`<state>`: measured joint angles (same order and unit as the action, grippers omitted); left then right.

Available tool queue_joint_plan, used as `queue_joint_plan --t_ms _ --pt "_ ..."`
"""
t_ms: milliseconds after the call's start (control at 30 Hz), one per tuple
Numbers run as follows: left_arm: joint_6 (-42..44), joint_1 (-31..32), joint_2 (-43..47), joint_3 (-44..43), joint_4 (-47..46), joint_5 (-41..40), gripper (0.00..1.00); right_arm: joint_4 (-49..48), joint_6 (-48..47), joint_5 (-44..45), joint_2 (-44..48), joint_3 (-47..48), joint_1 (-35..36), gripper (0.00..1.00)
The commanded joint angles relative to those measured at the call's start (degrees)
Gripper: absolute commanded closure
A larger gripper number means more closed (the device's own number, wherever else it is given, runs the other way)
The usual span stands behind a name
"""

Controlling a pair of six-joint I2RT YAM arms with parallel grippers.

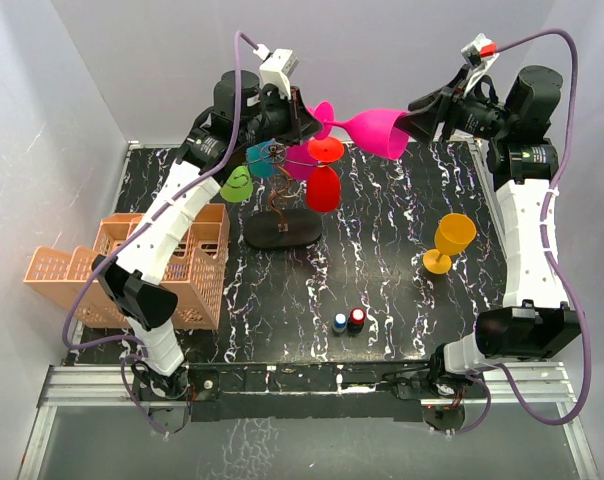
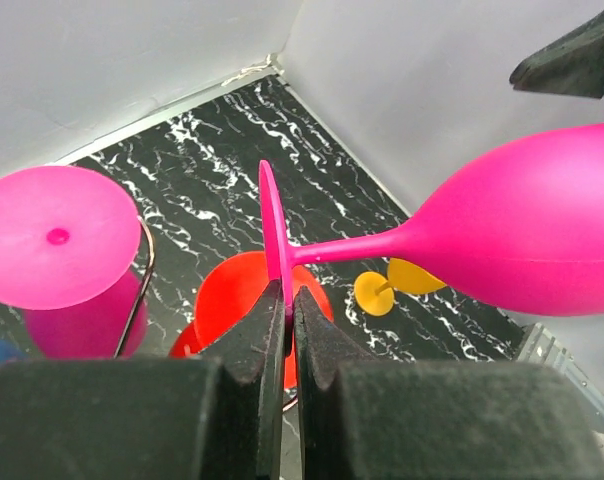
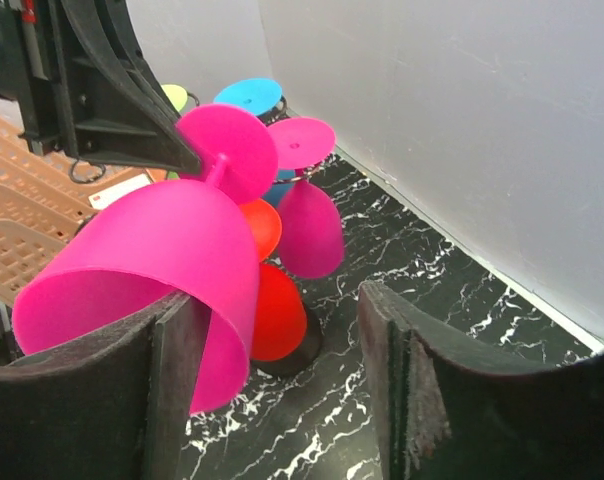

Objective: Place the wine glass upside down on the wine glass rack

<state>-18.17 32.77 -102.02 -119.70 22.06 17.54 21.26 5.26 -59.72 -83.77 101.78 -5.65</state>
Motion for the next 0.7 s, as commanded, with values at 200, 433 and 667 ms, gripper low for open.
queue_joint_plan --t_ms 200,433,667 --pt "15.6 -1.7 7.6 -3.5 4.6 -5.6 1.0 3.6 -5.9 0.8 3.1 4.0 -1.3 0.13" --pt "33.3 -1.7 13.8 -1.8 12.5 1.8 1.0 5.4 -7.7 1.5 4.4 3.7 -3.1 0.1" --pt "49.9 -1.7 20.0 -1.8 25.6 6.3 1.0 3.2 -6.4 1.9 6.1 1.1 -5.7 0.1"
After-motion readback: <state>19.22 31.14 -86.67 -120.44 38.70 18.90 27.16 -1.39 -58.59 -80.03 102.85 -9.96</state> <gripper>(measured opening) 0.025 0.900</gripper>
